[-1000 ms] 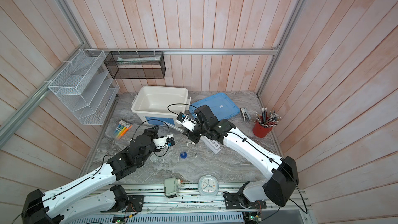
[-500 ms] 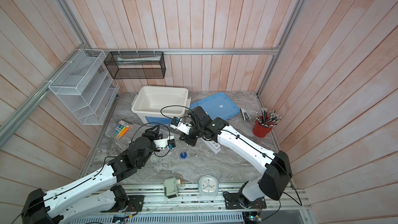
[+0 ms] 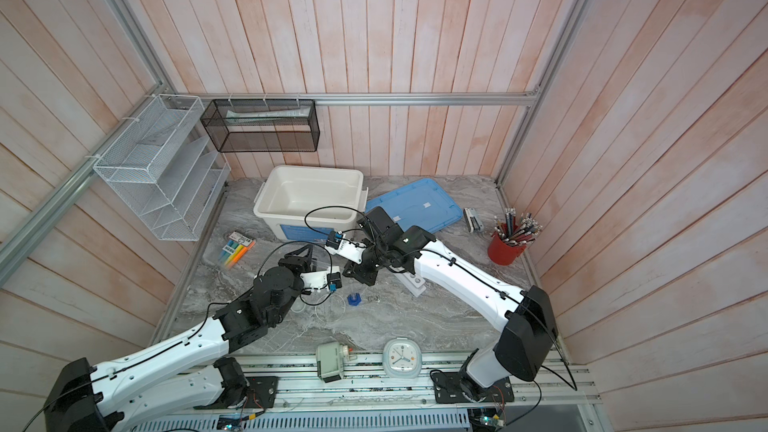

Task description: Organize the chemistry lab equipment

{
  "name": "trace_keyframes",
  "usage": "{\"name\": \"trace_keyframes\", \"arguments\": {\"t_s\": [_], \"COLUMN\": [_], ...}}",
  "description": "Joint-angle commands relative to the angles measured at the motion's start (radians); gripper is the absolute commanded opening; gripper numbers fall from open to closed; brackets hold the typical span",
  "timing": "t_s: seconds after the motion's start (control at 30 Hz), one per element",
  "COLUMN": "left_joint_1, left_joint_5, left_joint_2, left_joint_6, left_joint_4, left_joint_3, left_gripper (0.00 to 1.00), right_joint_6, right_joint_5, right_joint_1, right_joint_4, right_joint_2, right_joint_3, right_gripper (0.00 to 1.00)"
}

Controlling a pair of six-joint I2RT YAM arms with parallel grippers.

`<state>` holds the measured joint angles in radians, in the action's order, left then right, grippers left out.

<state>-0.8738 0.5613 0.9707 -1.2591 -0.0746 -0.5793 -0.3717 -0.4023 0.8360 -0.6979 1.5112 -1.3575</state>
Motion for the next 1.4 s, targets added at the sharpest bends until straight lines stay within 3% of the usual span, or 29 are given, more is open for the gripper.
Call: {"name": "trace_keyframes", "arguments": {"t_s": [0.0, 0.4, 0.53, 0.8, 0.93, 1.17, 1.37], "left_joint_1": [-0.004, -0.01, -0.014, -0.015, -0.015, -0.014, -0.014], "left_joint_5": [-0.003, -0.012, -0.006, -0.008, -0.013, -0.037, -0.101], "left_joint_2": [-0.008, -0.021, -0.021, -0.021, -0.022, -0.035, -0.051], "left_joint_6": [0.028, 0.047, 0.034, 0.033, 0.053, 0.211, 0.485], "left_joint_4": [0.012, 0.041, 0.006, 0.001, 0.005, 0.068, 0.114], "left_joint_3": [-0.001, -0.004, 0.007, 0.011, 0.011, 0.002, 0.007], "left_gripper": [0.44, 0.3, 0.16, 0.15, 0.13, 0.12, 0.11], "right_joint_6": [-0.019, -0.025, -0.029, -0.031, -0.025, 0.041, 0.133], "right_joint_5": [-0.027, -0.034, -0.029, -0.021, 0.013, 0.06, 0.068], "right_joint_1": [0.012, 0.032, 0.035, 0.035, 0.035, 0.006, -0.092], "right_joint_4": [-0.028, -0.051, -0.052, -0.055, -0.038, 0.086, 0.258], "right_joint_2": [0.012, 0.019, 0.015, 0.019, 0.001, -0.118, -0.269], "right_joint_3": [-0.035, -0.06, -0.06, -0.057, -0.055, -0.007, 0.072], "right_gripper": [0.14, 0.14, 0.14, 0.14, 0.2, 0.32, 0.38]}}
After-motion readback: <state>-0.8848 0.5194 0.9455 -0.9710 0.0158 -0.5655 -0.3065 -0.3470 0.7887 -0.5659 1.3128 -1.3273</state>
